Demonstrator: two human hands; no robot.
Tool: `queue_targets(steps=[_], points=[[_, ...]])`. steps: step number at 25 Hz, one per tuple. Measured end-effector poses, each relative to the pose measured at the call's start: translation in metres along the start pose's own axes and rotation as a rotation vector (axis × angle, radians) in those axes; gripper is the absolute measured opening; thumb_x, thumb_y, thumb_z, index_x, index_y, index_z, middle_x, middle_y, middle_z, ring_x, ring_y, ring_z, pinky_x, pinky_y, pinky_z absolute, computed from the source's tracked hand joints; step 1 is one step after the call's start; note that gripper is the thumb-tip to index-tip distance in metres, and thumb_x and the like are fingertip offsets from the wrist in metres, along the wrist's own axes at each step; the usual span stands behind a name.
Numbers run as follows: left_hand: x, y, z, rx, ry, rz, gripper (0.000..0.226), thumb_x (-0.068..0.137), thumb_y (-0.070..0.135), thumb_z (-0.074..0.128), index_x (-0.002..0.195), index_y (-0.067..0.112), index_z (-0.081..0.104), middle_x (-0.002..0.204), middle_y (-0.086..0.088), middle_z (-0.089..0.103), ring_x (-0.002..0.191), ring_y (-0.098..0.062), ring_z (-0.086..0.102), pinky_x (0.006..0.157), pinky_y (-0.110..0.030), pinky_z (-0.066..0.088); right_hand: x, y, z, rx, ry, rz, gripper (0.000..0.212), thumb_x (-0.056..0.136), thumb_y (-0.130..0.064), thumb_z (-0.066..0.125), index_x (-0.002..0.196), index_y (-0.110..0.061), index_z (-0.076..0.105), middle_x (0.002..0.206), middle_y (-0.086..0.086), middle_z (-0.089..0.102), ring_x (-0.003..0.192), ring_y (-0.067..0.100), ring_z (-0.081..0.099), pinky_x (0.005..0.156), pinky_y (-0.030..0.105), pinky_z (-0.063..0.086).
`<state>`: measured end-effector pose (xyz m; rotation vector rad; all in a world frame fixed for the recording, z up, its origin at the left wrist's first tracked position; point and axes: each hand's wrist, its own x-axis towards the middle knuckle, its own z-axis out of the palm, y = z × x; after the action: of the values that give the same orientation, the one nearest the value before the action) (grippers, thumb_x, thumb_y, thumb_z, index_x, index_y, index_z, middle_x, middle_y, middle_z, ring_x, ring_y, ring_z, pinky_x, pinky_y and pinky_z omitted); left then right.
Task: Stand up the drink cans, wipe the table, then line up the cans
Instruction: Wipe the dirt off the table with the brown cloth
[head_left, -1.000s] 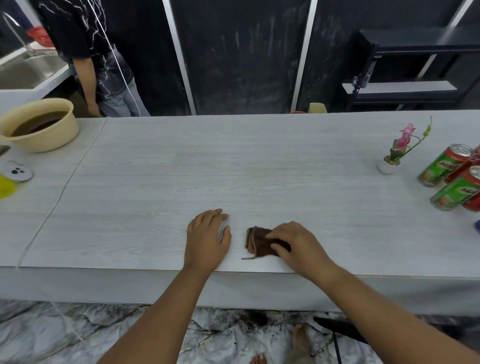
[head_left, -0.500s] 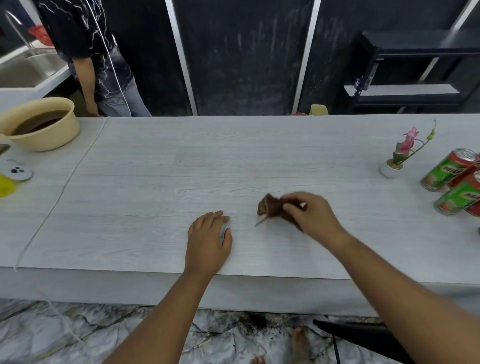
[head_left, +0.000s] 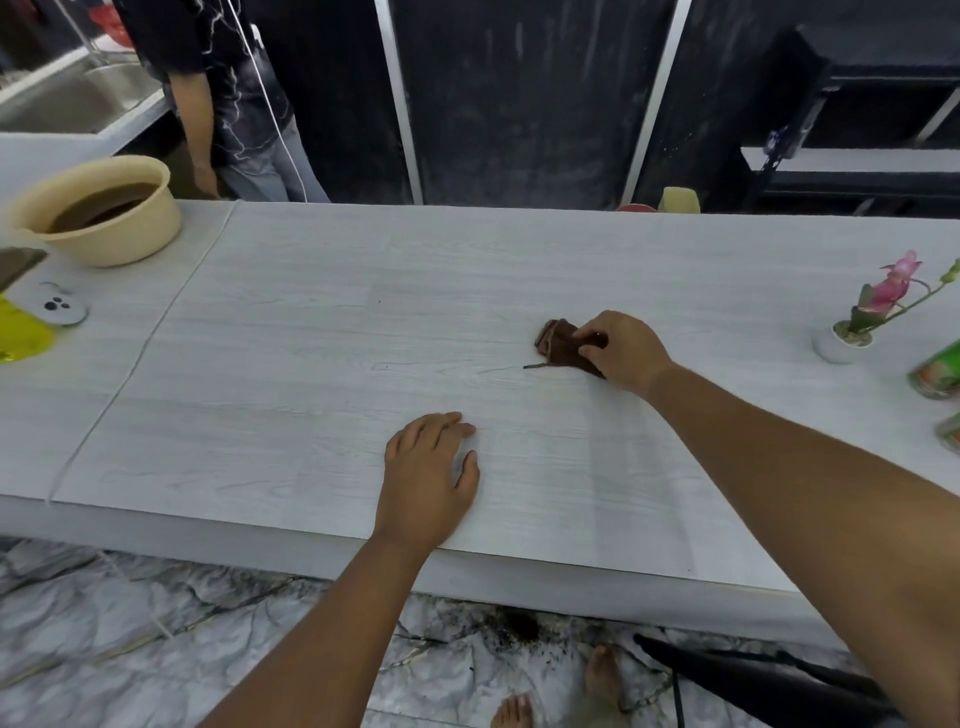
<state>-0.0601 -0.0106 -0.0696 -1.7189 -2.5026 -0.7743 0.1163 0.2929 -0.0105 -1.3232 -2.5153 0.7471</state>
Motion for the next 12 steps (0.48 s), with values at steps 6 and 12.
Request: queue_targets(steps=[6,12], points=[[0.0,0.003,-0.002,-0.007,-0.002,-0.011,0.035,0.103,0.039,0.059,0.136,0.032,0.067,0.148,0.013,0.06,0.141,-0.013,0.049,0.122,-0.038,0.033,-0.119,0.001,0.027,0.005,0.035,-0.212,0.027,0.09,-0.016,0.081,0.116,-0.026,0.08,0.11,-0.008,0.074,0.099,0.016,0.063,0.086,0.03,0.048],[0.0,0.005,-0.006,-0.018,-0.002,-0.013,0.034,0.102,0.035,0.062,0.135,0.029,0.07,0.148,0.01,0.062,0.14,-0.015,0.051,0.121,-0.04,0.034,-0.239,-0.02,0.044,0.061,0.034,-0.308,0.026,0.094,-0.014,0.08,0.117,-0.024,0.08,0.108,-0.01,0.074,0.096,0.011,0.064,0.086,0.021,0.048]])
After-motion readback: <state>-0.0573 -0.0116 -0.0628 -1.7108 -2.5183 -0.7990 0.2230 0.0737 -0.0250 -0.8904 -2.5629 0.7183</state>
